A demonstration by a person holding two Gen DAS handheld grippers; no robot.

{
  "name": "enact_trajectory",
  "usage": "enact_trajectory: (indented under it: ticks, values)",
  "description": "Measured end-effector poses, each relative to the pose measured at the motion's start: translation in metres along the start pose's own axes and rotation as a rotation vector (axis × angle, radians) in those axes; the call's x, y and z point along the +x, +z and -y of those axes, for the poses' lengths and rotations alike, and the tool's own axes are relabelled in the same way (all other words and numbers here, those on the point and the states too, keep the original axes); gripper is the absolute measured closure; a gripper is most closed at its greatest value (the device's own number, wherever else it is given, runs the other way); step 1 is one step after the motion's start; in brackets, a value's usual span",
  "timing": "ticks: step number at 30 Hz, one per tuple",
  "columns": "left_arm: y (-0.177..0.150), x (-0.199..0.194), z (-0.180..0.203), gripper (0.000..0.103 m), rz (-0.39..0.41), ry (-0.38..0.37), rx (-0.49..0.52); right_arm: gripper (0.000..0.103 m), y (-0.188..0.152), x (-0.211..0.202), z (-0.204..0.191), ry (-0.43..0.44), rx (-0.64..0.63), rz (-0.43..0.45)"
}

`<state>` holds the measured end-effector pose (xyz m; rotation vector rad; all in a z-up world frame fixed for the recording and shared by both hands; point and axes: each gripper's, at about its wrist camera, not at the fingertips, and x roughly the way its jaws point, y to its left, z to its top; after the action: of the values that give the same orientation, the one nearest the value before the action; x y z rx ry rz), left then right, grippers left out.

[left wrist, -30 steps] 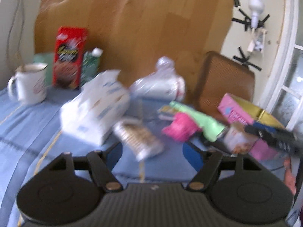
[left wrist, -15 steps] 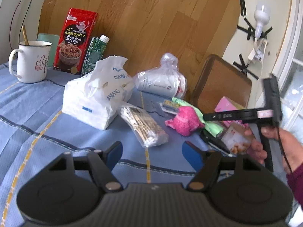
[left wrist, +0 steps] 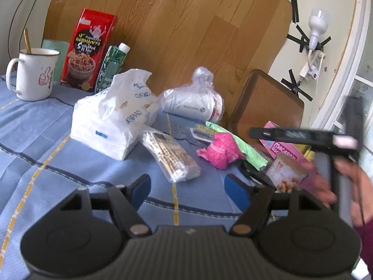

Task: Organize soft objects

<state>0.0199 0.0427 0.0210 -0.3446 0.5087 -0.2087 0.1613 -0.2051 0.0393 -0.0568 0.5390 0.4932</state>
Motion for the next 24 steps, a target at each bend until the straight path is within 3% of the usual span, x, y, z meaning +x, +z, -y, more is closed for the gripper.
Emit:
enact_trajectory:
  ticks: [5, 8, 10, 11, 12, 15, 18, 21, 24]
  values:
    - [0.000, 0.002, 0.004, 0.031, -0.008, -0.001, 0.022, 0.033, 0.007, 0.046, 0.012, -0.026, 0.066, -0.147]
    - [0.000, 0.001, 0.002, 0.031, -0.003, -0.012, 0.014, 0.036, 0.004, 0.053, 0.020, -0.029, 0.102, -0.202]
    - [0.000, 0.000, -0.001, 0.031, -0.002, -0.019, 0.001, 0.055, 0.001, 0.048, 0.027, 0.011, 0.132, -0.212]
    - [0.001, 0.001, -0.002, 0.031, -0.004, -0.022, -0.006, 0.083, -0.001, 0.046, 0.030, 0.026, 0.143, -0.229]
    - [0.001, 0.001, -0.003, 0.031, -0.007, -0.024, -0.010, 0.095, -0.003, 0.044, 0.031, 0.035, 0.157, -0.240]
    - [0.001, 0.002, -0.005, 0.031, -0.010, -0.025, -0.021, 0.096, 0.000, 0.026, 0.026, 0.044, 0.141, -0.151]
    - [0.001, 0.002, -0.006, 0.031, -0.011, -0.023, -0.027, 0.096, 0.009, -0.017, 0.009, 0.099, 0.099, 0.015]
    - [0.001, 0.003, -0.007, 0.031, -0.015, -0.021, -0.037, 0.096, 0.013, -0.067, -0.007, 0.205, 0.069, 0.169]
    - [0.001, 0.002, -0.009, 0.031, -0.016, -0.020, -0.052, 0.095, 0.006, -0.107, -0.017, 0.326, 0.034, 0.249]
